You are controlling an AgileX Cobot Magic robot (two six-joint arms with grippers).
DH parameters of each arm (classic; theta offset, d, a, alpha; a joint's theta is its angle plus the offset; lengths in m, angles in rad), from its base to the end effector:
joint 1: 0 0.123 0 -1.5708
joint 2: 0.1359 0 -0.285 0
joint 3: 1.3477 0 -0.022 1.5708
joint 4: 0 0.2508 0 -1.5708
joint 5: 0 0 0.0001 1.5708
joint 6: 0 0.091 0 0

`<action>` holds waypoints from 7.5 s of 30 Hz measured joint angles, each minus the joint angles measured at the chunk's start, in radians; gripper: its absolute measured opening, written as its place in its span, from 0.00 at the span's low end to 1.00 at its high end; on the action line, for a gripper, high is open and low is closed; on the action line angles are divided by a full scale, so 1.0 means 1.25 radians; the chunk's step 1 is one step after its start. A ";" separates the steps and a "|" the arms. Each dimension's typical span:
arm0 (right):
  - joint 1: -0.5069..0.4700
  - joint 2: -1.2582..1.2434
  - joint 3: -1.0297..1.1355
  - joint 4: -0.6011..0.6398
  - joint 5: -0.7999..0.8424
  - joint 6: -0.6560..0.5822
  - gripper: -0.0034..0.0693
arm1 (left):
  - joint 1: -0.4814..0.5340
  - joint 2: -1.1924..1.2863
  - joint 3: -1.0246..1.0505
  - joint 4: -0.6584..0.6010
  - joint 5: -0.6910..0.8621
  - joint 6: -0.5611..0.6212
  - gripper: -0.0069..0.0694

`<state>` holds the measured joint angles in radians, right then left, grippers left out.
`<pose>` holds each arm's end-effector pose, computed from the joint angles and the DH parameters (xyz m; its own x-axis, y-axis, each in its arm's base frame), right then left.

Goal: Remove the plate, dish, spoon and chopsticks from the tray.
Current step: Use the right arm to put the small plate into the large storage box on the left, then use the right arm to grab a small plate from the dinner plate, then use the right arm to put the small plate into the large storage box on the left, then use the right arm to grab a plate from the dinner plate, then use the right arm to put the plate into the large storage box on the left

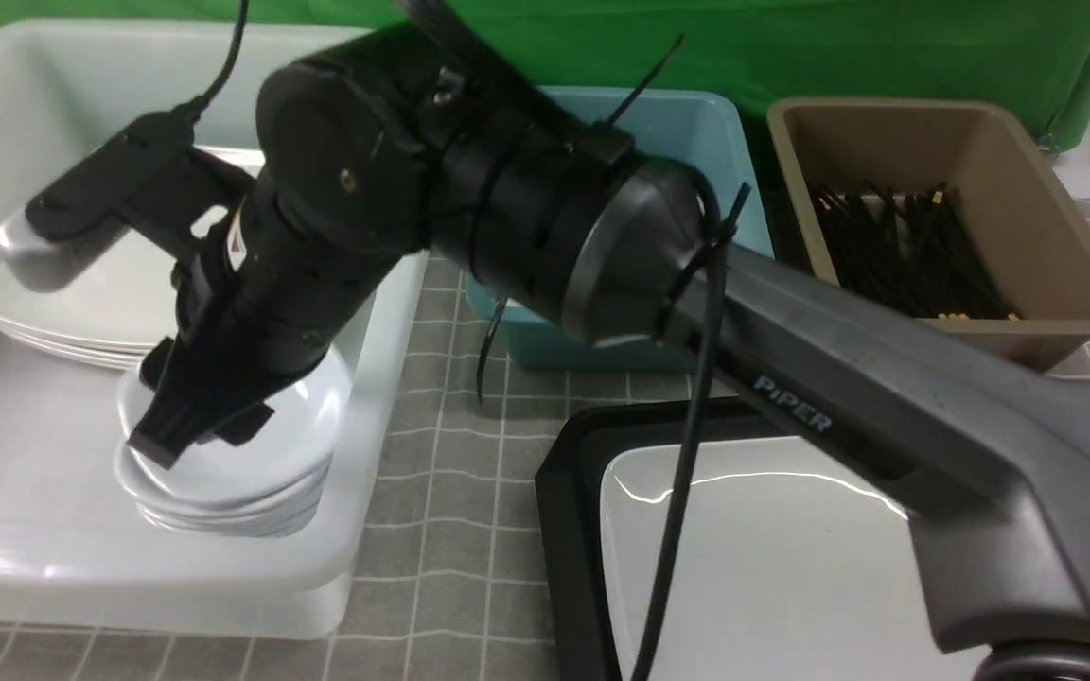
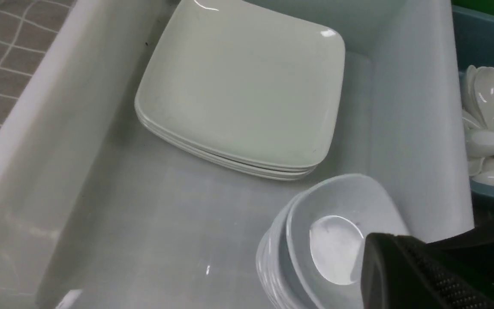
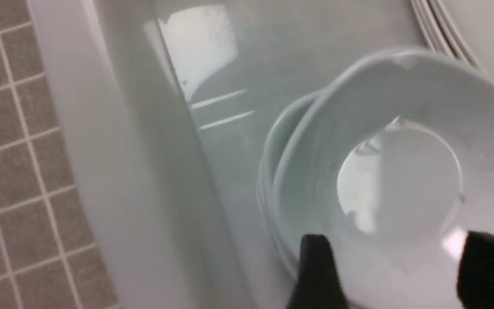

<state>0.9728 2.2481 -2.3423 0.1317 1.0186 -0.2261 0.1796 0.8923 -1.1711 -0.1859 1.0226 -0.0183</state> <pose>0.2790 0.4276 0.3187 -0.2768 -0.6818 -0.6771 -0.9181 0.3958 -0.0232 0.1508 0.0128 0.4230 -0.5844 -0.2223 -0.7804 -0.1212 0.9749 -0.1869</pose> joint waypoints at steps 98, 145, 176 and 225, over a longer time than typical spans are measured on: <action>0.038 -0.122 0.308 -0.035 -0.363 0.040 0.53 | -0.016 0.062 0.123 -0.133 -0.031 0.164 0.10; -0.774 -0.341 1.052 0.257 -0.400 -0.078 0.55 | -0.473 0.062 0.153 -0.007 -0.015 0.142 0.10; -0.735 -0.792 0.970 0.231 -0.325 -0.081 0.12 | -0.473 0.062 0.153 0.204 -0.061 -0.111 0.10; -0.232 0.253 -0.133 0.412 -0.850 0.045 0.13 | 0.096 0.062 0.063 -0.056 -0.076 0.030 0.10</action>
<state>0.6834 2.5641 -2.5081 0.6465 -0.0434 -0.1697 0.2990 0.9701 -1.0929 -0.2559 0.9274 0.0197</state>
